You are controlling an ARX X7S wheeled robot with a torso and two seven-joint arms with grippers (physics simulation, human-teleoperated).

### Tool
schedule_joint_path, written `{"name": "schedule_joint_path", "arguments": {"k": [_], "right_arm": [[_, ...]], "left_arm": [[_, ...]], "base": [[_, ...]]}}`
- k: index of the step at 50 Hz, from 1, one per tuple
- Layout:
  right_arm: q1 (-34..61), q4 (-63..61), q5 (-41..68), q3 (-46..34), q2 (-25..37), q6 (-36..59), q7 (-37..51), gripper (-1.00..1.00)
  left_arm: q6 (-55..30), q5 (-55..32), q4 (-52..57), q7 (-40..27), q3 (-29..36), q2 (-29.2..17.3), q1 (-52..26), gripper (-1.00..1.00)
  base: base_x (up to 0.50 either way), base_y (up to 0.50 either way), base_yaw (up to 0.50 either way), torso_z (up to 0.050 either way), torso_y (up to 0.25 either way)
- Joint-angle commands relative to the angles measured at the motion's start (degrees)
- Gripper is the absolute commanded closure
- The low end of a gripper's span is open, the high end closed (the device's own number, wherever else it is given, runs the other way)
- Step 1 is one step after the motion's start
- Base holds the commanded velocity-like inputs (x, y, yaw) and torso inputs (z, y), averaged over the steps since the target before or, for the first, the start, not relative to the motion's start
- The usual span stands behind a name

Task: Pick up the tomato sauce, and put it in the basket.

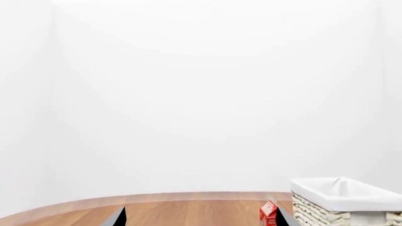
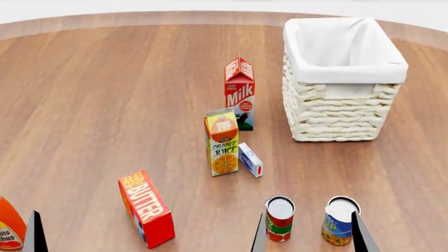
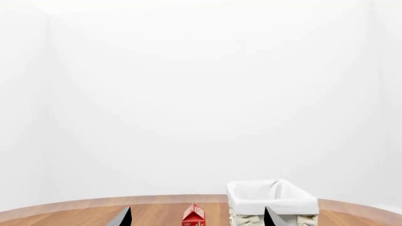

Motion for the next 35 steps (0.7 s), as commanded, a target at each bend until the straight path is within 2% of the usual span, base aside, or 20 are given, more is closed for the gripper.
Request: {"name": "schedule_joint_path", "arguments": {"k": [1, 35], "right_arm": [[-0.2, -0.8, 0.5, -0.6, 0.8, 0.5, 0.9, -1.0], [-0.1, 0.6, 0.7, -1.9, 2.5, -1.0, 2.8, -1.0]], "left_arm": [[-0.3, -0.4, 0.1, -1.1, 0.4, -0.7, 0.0, -1.0], [-0.5, -1.2, -0.2, -3.4, 1.6, -2.5, -0.4, -1.0]], "base": [[0.5, 0.0, 0.0, 0.0, 0.0], [0.5, 0.0, 0.0, 0.0, 0.0]]}}
